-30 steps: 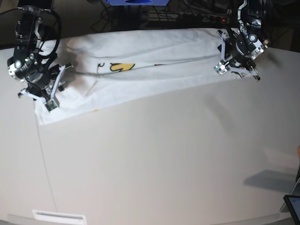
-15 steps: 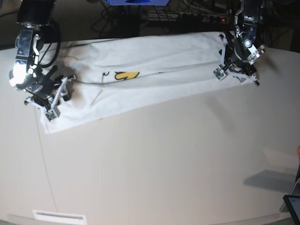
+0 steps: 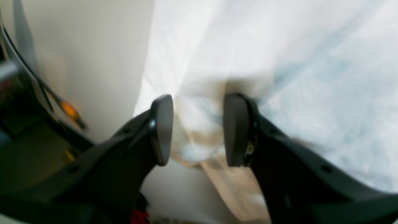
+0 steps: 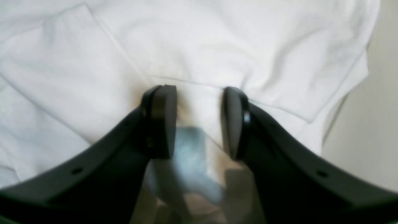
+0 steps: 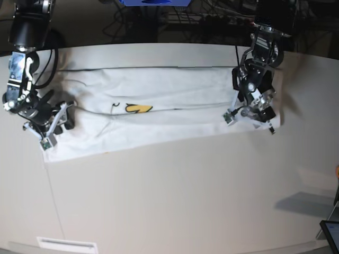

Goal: Fold the T-shirt properly
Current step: 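Press the left gripper onto the shirt and smooth the fold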

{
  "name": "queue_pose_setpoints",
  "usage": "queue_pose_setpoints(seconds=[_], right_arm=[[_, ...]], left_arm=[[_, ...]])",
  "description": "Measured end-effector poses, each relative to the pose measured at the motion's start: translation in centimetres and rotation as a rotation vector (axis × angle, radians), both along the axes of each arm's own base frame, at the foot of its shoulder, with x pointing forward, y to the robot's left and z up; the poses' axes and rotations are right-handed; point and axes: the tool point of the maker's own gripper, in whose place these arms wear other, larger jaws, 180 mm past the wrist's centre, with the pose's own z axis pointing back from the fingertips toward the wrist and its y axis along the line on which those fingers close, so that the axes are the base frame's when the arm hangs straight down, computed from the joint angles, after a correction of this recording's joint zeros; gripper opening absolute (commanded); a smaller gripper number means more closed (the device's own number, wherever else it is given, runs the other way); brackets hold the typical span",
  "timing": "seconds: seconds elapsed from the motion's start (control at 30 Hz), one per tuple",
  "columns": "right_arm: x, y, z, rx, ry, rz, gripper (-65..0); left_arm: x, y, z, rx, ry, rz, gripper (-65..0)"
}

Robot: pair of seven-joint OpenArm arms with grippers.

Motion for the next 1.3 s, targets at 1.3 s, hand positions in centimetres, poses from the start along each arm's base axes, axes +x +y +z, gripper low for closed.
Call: queue_pose_setpoints(seconds=[1.3], right_arm=[[1.2, -12.5, 0.7, -0.118, -0.049, -0.414, -39.9]], left_arm=[[4.5, -10.1, 0.8, -0.014, -0.063, -0.141, -37.8]])
